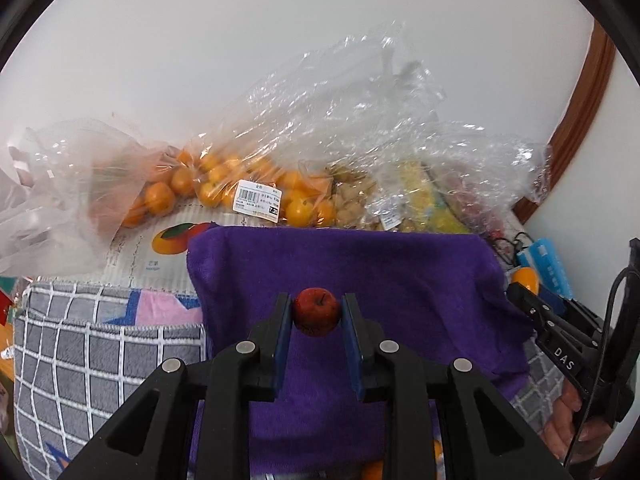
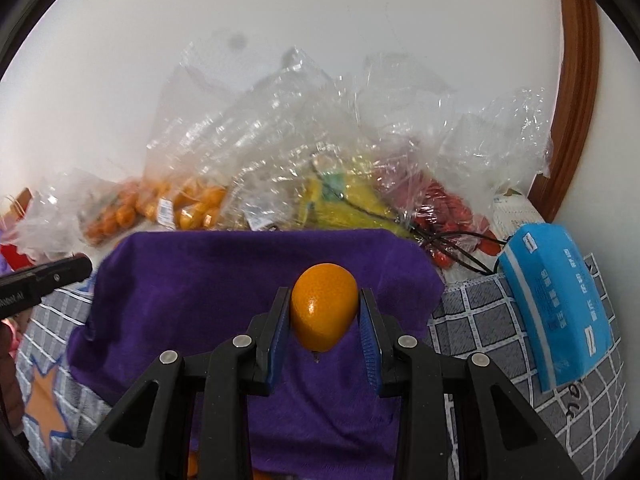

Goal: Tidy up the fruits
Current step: 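Carry both fruits over the purple towel and open both tools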

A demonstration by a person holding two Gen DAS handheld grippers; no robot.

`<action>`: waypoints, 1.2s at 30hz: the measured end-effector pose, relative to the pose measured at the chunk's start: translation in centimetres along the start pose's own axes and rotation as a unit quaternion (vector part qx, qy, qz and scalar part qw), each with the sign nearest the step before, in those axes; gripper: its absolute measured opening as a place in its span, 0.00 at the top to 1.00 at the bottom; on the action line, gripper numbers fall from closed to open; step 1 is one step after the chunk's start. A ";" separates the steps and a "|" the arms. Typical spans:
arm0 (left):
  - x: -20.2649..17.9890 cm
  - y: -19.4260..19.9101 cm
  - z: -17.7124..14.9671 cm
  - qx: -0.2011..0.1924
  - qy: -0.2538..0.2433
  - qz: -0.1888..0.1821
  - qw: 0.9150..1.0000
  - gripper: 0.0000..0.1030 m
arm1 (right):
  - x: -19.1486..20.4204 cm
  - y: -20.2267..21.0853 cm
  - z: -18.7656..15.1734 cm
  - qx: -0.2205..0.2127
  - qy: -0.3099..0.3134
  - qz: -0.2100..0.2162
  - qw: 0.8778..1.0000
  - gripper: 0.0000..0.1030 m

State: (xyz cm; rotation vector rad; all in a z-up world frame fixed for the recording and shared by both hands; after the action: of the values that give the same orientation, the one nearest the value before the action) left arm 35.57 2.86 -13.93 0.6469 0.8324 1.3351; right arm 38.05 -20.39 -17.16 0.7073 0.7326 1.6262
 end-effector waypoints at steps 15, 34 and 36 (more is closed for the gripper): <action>1.0 -6.2 -0.3 0.047 0.009 0.002 0.999 0.77 | 0.7 -5.8 -1.3 0.056 0.006 -0.005 0.998 0.68; 0.9 -8.6 -1.5 0.077 0.001 0.011 0.997 0.77 | 1.2 -7.6 -2.5 0.077 0.015 -0.005 0.997 0.68; 0.9 -8.9 -1.6 0.081 0.001 0.009 0.997 0.77 | 1.4 -7.5 -2.5 0.075 0.018 -0.005 0.997 0.68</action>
State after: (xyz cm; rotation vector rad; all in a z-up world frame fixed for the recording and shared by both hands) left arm 39.31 2.38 -22.16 0.7808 0.9454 1.2944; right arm 40.47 -18.18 -24.47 0.7813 0.8896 1.5911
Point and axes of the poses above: each gripper's, at about its wrist camera, not at the fingertips, and y roughly against the way its jaws point, x to its left, z to its top, the point moved 9 cm from there along -y, roughly the way its jaws point, and after that the axes turned 5 degrees about x, right-handed, at the moved point
